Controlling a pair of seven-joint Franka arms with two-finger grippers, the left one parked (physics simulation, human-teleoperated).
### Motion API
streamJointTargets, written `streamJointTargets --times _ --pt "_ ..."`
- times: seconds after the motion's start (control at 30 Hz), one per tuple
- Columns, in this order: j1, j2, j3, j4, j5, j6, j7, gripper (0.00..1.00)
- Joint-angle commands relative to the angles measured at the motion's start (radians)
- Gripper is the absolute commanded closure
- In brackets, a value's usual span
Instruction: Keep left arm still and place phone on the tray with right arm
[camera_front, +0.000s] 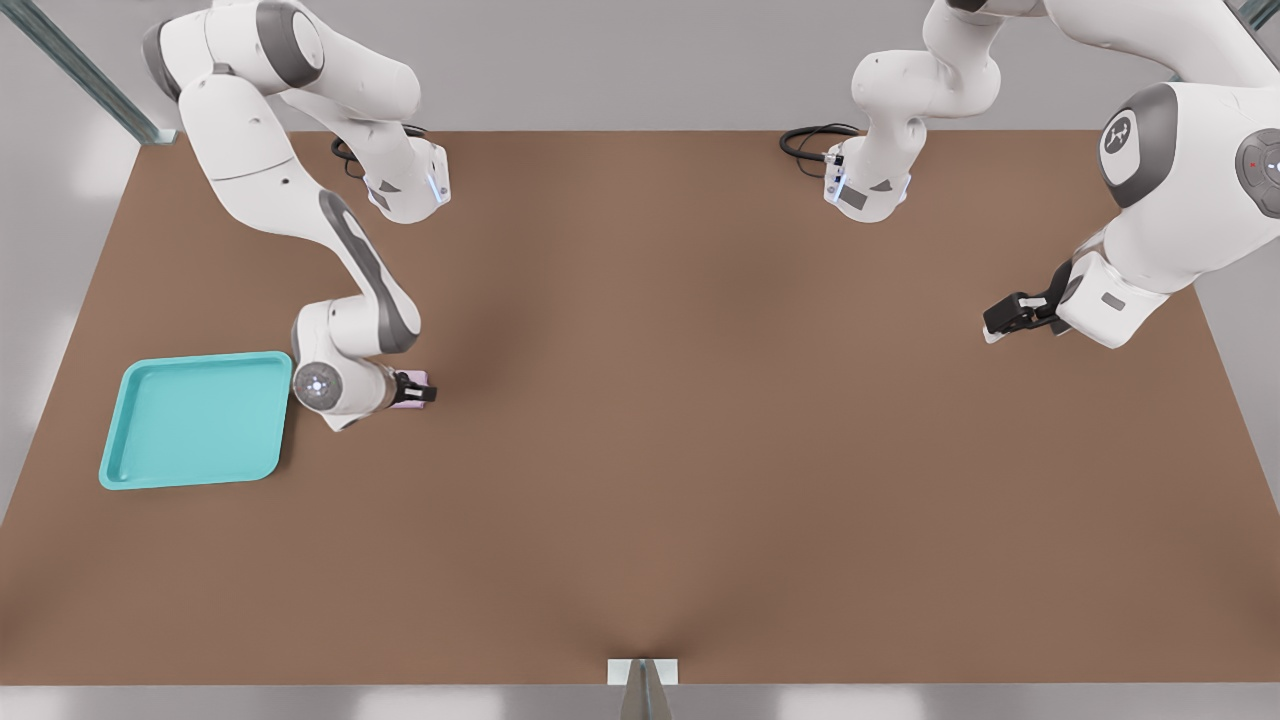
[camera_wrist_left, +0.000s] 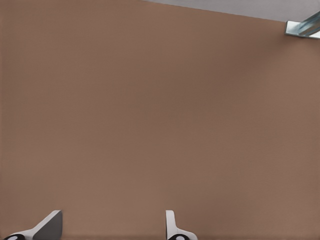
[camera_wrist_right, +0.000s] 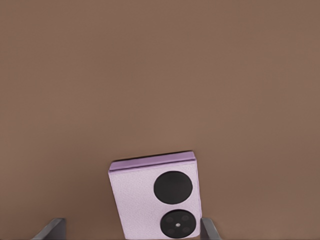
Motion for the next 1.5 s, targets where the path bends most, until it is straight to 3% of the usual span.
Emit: streamJointTargets --times 0.0,0.43,0.67,1.0,1.03,1.13,1.23,1.47 --pt "-0.001 0.017 0.000 0.000 -0.020 0.042 0.067 0.00" --pt "-0.036 0.028 0.000 -0.021 -0.026 0.042 -0.054 0.00" --pt "-0.039 0.028 0.000 -0.024 -0.026 0.036 -0.235 0.00" --pt "-0.035 0.048 0.000 -0.044 -0.026 0.059 -0.258 0.00" --pt "-0.032 0.051 0.000 -0.044 -0.026 0.059 -0.258 0.01" --pt "-0.033 0.048 0.008 -0.044 -0.026 0.058 -0.258 0.16" --pt "-0.035 0.041 0.008 -0.044 -0.026 0.052 -0.258 0.21" --pt "-0.050 -0.050 0.012 -0.017 -0.024 0.027 -0.258 0.24"
